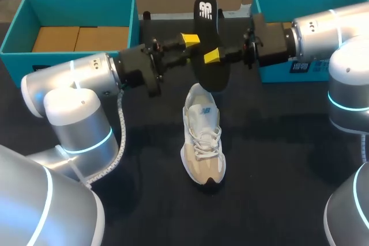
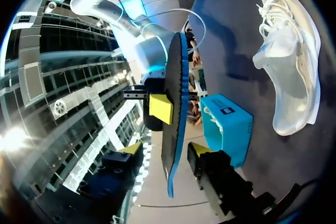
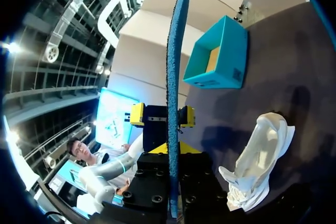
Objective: Take the shoe out of the shoebox, open the shoe tongue, remove and reinsert the insole, then place the shoe into the shoebox
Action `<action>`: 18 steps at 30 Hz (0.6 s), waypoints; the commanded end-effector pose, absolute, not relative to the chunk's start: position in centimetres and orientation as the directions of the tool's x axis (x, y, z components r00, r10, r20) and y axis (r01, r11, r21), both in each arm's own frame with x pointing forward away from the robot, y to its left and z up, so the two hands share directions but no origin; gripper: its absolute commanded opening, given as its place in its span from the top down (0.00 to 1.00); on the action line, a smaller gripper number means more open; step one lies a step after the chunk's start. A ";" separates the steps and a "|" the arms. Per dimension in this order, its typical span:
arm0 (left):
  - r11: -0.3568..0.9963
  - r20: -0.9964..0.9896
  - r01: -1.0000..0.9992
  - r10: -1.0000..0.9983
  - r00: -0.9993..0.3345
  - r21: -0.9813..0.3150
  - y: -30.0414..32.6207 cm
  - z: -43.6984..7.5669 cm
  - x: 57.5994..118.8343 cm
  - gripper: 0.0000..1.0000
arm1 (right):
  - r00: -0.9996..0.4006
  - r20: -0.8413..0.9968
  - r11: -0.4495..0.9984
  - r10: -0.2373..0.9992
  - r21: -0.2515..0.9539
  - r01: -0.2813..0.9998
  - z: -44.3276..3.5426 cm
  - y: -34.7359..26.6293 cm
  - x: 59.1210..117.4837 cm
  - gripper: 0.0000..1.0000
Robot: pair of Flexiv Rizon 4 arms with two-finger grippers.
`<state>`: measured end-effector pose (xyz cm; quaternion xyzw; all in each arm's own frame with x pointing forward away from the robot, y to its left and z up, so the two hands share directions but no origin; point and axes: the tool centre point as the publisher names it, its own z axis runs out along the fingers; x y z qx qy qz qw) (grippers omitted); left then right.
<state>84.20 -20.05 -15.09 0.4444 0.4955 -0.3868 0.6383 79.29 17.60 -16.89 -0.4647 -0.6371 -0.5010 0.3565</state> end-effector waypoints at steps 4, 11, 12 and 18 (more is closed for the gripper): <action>0.310 -0.994 0.945 0.005 0.110 0.106 -17.6 -15.0 84.1 0.00 | -0.321 0.912 0.047 0.254 0.320 0.946 -17.1 16.6 79.3 1.00; 0.325 -0.990 0.941 0.064 -0.128 -0.100 -16.0 -15.9 84.2 0.00 | -0.431 0.873 0.054 0.227 0.430 0.901 -17.3 16.3 79.8 1.00; 0.315 -0.978 0.935 0.072 -0.195 -0.163 -15.8 -16.1 84.0 0.00 | -0.460 0.861 0.060 0.218 0.459 0.886 -17.3 16.4 79.9 1.00; 0.336 -0.906 0.870 0.097 -0.412 -0.360 -15.2 -16.6 84.0 0.00 | -0.549 0.820 0.102 0.165 0.539 0.836 -17.4 17.1 80.5 1.00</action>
